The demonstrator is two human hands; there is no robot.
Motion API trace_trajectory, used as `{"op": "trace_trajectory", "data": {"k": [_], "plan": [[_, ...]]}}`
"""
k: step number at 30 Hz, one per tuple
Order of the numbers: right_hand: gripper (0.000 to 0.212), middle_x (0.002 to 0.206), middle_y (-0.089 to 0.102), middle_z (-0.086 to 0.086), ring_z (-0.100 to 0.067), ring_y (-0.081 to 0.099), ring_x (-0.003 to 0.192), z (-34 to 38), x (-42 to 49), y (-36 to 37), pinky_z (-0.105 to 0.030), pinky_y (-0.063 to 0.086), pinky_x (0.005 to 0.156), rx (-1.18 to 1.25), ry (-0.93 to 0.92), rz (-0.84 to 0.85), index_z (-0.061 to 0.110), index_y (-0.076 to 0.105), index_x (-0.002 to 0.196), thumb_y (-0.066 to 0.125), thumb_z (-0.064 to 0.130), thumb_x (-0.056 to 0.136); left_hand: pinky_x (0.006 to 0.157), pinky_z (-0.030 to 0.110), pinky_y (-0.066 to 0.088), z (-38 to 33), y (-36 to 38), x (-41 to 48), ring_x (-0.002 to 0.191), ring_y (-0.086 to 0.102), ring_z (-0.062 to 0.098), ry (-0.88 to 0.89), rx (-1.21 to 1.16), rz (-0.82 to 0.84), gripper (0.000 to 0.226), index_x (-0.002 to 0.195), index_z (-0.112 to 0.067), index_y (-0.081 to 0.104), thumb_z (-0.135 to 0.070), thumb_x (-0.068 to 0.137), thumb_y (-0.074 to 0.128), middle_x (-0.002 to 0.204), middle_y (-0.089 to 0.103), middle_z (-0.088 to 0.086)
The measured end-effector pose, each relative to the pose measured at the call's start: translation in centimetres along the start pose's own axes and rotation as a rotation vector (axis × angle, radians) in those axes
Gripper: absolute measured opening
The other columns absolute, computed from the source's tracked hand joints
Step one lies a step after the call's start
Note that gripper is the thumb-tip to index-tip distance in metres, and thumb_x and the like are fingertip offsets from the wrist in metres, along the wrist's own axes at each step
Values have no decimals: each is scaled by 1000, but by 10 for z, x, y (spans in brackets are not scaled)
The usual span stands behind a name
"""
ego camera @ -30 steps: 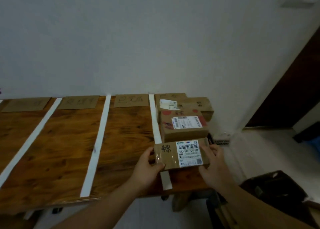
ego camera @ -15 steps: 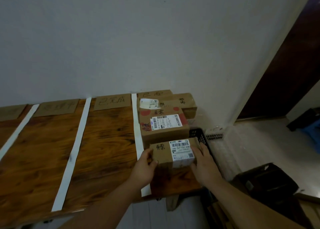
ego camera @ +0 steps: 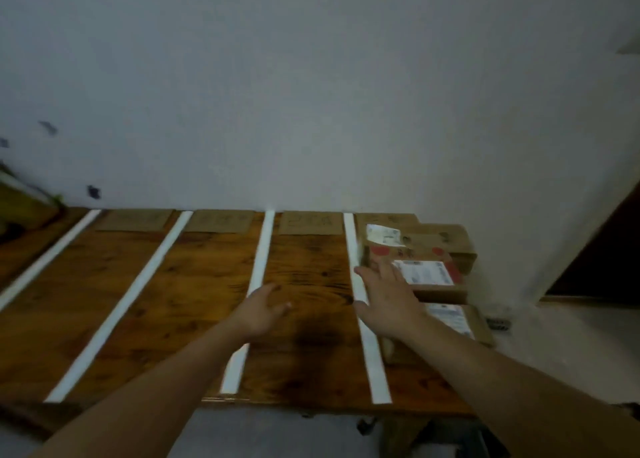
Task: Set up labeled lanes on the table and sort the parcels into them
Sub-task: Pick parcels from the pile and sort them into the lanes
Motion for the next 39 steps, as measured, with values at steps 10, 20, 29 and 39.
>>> {"op": "trace_trajectory", "data": {"k": [10,20,29,39], "plan": [[68,158,11,-2,-28,14,143,340,83,78,-42,26,114,63,-233,168,25,26,149,54,45,91,86,22,35,206,-303,-91,119,47,15,-144,78,-300,66,145,-22,32,-38,88,62,146,40,7],[69,155,18,-6,-30,22,141,575,165,144,-41,31,111,59,-376,252,28,27,148,53,52,88,100,30,37,375,-499,-140,133,38,23,-301,1,-434,69,147,-18,28,-34,89,61,150,34,7],[70,151,25,-6,-29,33,135,767,277,235,-38,37,104,143,-525,384,24,27,148,54,52,89,98,37,45,521,-630,-112,120,47,16,-464,-111,-434,63,144,-22,32,-33,89,60,143,42,6],[62,152,31,-7,-25,33,137,919,326,354,-34,31,106,343,-362,556,18,28,149,48,44,96,96,32,43,657,-714,-41,124,47,25,-537,-304,-415,68,147,-18,23,-31,90,59,143,42,9]]}}
Point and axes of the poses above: each hand's wrist, its own x-axis towards the middle knuckle, its own y-axis out of the palm, z = x × y, the point moved 7 cm from there along x, towards the middle knuckle
